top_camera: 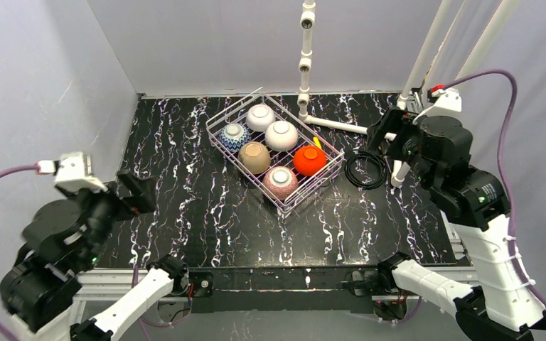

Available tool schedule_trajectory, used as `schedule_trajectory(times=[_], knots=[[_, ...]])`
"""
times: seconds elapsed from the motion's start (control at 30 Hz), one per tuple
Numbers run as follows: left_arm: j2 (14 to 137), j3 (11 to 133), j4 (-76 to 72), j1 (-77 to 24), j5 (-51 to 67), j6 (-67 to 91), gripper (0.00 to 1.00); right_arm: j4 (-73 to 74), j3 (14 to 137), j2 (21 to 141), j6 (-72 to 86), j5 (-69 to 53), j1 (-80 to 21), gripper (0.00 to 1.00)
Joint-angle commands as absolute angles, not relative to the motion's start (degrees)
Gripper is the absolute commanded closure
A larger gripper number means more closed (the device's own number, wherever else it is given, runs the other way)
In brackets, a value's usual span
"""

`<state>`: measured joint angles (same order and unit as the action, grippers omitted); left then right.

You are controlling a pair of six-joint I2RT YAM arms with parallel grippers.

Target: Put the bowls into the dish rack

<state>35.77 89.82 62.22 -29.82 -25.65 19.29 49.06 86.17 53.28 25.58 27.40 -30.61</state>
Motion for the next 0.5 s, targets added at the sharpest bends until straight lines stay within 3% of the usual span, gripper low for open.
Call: schedule_trajectory(times=[0.0, 0.47], knots=[[36.0, 95.35, 70.65, -29.69, -29.56, 17.07, 0.02, 52.1, 92.86, 53.19, 20.86, 31.45, -30.48, 0.01], [33.92, 95.42, 74.38, -29.62, -31.22, 17.58, 0.02, 55.41, 99.81, 52.94, 20.39, 32.83, -30.47, 0.01]])
